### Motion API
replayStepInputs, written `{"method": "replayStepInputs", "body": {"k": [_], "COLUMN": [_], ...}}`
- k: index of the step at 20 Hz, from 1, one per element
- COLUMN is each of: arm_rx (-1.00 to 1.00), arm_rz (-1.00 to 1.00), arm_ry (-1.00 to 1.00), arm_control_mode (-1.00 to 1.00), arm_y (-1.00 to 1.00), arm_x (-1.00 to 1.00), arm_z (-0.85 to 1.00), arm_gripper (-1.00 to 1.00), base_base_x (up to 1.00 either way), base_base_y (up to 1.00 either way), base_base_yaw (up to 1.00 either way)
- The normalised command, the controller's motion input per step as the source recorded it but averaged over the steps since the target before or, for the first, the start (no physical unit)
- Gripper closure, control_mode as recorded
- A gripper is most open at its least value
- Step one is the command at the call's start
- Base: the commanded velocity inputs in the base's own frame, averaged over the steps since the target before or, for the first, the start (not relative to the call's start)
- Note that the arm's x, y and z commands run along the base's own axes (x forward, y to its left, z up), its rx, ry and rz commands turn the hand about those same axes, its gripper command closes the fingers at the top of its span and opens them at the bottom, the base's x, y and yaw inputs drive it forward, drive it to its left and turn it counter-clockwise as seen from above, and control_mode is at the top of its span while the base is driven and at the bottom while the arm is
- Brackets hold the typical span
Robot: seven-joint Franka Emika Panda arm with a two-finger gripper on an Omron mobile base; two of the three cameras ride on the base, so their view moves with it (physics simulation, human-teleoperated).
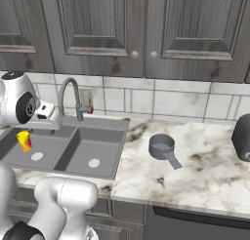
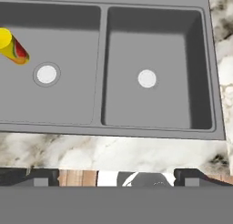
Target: Move any existing items from the left basin to the right basin for drying. Then move the measuring cup from the counter to the left basin of the sink for washing.
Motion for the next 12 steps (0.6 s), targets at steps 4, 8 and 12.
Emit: {"method": "replayStepInputs", "body": {"k": [4, 8, 12], "arm_rx": [0.00, 0.00, 0.00], "arm_rz": [0.00, 0.00, 0.00], "arm_ry": [0.03, 0.05, 0.05], "arm_control_mode": [-1.00, -1.00, -1.00], "arm_y": [0.49, 0.47, 0.42], "arm_x": [0.00, 0.07, 0.28], "arm_z": [-0.22, -0.19, -0.20], "arm_gripper": [-1.00, -1.00, -1.00], "base_base_x": [0.00, 0.00, 0.00], "base_base_y": [0.00, 0.00, 0.00], "base_base_yaw": [0.00, 0.00, 0.00]}}
